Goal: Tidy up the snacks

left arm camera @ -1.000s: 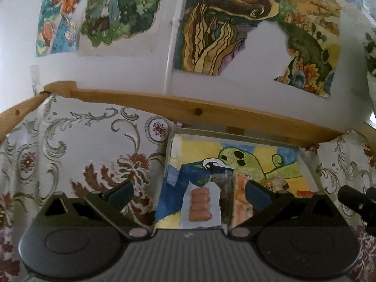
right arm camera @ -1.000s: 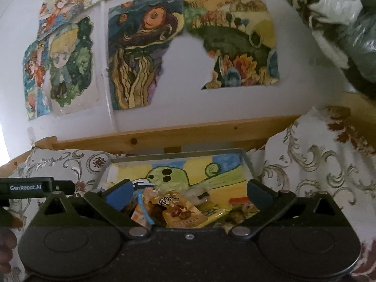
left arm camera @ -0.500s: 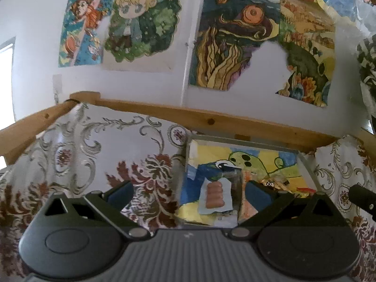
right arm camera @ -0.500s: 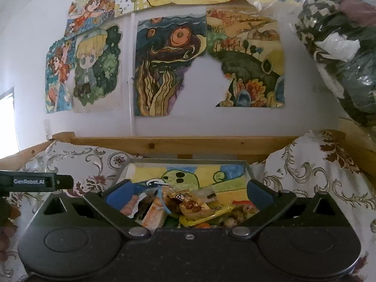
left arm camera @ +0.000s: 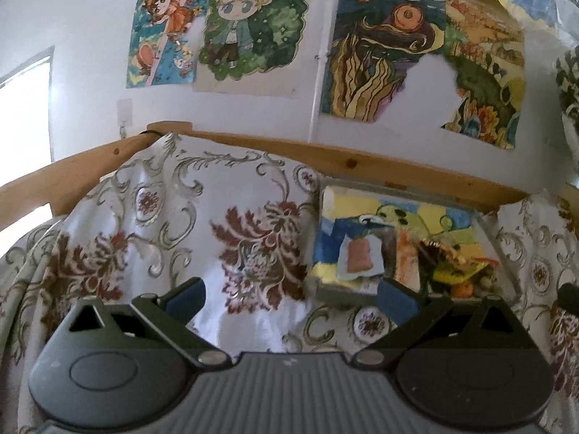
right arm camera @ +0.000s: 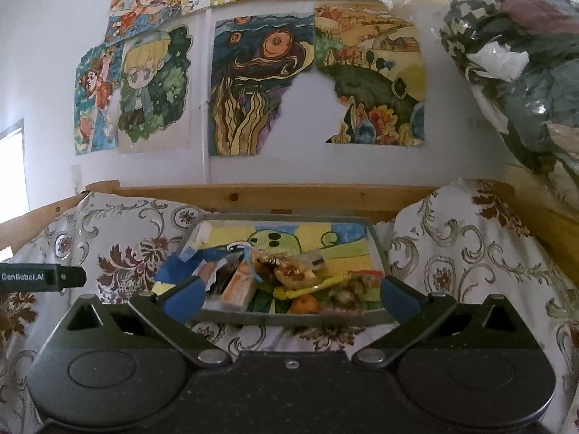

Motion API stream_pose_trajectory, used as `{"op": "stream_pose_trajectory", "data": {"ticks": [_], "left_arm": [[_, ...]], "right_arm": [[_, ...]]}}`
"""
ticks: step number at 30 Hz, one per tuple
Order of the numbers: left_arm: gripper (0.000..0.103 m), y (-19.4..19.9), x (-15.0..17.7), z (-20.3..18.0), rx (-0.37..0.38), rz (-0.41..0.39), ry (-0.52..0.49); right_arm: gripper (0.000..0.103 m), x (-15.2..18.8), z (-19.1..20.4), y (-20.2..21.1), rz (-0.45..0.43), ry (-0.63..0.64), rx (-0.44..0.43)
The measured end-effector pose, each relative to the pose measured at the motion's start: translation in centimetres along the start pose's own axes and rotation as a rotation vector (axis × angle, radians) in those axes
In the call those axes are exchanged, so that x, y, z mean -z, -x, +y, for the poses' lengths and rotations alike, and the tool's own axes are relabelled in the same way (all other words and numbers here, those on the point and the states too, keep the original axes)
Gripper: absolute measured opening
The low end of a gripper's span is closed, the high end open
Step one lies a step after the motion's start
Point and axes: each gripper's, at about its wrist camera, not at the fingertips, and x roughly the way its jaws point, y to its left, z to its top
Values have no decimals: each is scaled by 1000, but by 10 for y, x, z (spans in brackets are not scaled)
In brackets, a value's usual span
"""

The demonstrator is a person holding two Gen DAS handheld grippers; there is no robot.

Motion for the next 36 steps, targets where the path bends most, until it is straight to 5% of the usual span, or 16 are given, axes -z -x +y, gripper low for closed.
{"op": "stream_pose_trajectory", "data": {"ticks": [36], "left_arm": [[103, 15, 61, 13, -25, 160, -54]], "right_arm": [[102, 61, 2, 35, 121, -24, 21]]}}
